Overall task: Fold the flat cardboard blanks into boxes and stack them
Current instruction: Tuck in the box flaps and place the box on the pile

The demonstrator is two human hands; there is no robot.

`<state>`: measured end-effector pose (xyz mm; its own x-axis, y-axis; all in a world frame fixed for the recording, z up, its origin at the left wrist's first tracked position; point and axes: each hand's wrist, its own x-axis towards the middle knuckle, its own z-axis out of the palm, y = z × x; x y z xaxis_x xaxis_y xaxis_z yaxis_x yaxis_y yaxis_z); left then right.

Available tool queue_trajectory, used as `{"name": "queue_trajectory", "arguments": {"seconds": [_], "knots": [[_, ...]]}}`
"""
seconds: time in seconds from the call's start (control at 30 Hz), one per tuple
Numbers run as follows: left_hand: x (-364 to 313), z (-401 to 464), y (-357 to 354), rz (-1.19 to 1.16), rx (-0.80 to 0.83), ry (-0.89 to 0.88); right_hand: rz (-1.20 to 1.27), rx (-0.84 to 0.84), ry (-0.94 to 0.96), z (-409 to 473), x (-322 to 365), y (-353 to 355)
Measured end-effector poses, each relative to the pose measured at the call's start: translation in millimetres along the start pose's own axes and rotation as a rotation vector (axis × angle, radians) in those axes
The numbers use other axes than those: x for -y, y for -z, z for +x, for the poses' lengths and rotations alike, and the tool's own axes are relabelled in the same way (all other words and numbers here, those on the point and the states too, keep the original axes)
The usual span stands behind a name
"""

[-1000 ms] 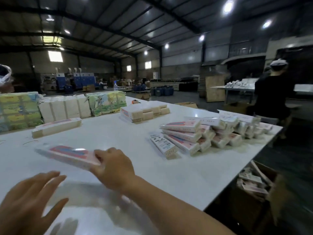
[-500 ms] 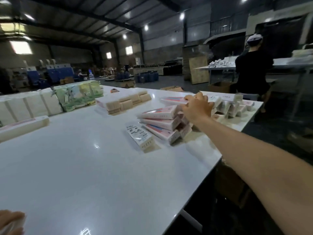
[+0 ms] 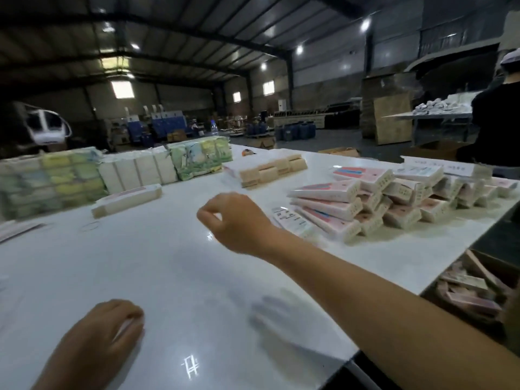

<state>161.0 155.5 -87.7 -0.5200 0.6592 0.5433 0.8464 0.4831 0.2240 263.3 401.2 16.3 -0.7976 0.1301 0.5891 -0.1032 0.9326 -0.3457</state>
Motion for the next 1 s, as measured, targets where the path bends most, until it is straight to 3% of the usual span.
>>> {"name": "queue_trajectory", "arguments": {"seconds": [0.2,0.4,0.57,0.73,0.83,1.0], "knots": [[-10,-7,4,-0.02,0.036,0.135,-0.082,0.394,0.016,-34,44,-110],[-6,-6,-5,0.01,0.041,0.171,-0.045,0.31,0.07,-40,34,-128],[30,15,29,-0.023,0.165,0.276,-0.04,0.235,0.053,-42,34,-132],[139,32,94,0.355,0.097,0.771,-0.06,0.253,0.003,-40,39,-134],[192,14,106,0.522,0.15,1.071,-0.069,0.289,-0.048,-37,42,-135],[230,16,115,0.556,0.207,1.161,-0.036,0.22,-0.065,-35,44,-139]]}}
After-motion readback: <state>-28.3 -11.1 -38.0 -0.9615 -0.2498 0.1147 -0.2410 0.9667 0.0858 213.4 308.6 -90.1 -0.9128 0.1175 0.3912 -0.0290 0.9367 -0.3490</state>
